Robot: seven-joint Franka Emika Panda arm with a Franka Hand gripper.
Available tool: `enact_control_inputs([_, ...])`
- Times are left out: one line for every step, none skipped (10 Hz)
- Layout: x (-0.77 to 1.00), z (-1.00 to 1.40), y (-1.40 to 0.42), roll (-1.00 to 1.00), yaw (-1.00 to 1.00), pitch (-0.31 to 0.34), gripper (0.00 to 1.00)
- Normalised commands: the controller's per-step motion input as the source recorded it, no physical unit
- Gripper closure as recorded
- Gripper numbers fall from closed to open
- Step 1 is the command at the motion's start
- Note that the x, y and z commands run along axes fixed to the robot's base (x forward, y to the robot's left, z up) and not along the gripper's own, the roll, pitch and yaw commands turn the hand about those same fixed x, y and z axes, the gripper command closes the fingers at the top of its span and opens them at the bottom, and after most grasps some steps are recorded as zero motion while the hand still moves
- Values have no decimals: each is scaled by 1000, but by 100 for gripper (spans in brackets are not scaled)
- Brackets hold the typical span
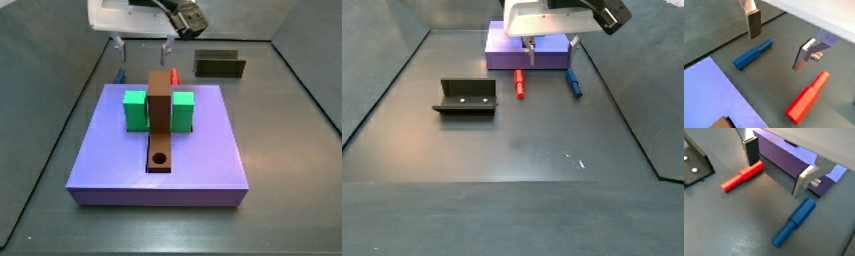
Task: Pick up the blue object. Move up. Place the blue object on the fixture. Regrasp the blue object. Move to above the board. Insert the blue object.
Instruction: Pick up the blue object.
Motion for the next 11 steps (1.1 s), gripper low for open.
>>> enact_control_inputs([-280,-149,-203,0,29,-103,0])
enact_control_inputs([-274,-117,-226,0,31,-106,0])
enact_control_inputs([-277,-100,-163,0,0,-93,0])
enact_control_inputs([-203,-60,-60,0,3,-76,0])
enact_control_inputs([-186,-74,-66,0,20,-73,0])
enact_control_inputs([-223,-131,-103,0,31,-100,0])
enact_control_inputs([-263,-169,-114,0,60,-164,0])
enact_control_inputs([-194,-126,-69,-29,71,-201,0])
enact_control_inputs([-166,-183,-80,-46,60,-260,0])
enact_control_inputs([-169,-217,-54,-69,77,-309,0])
enact_control_inputs([-163,-177,-23,-61,69,-260,0])
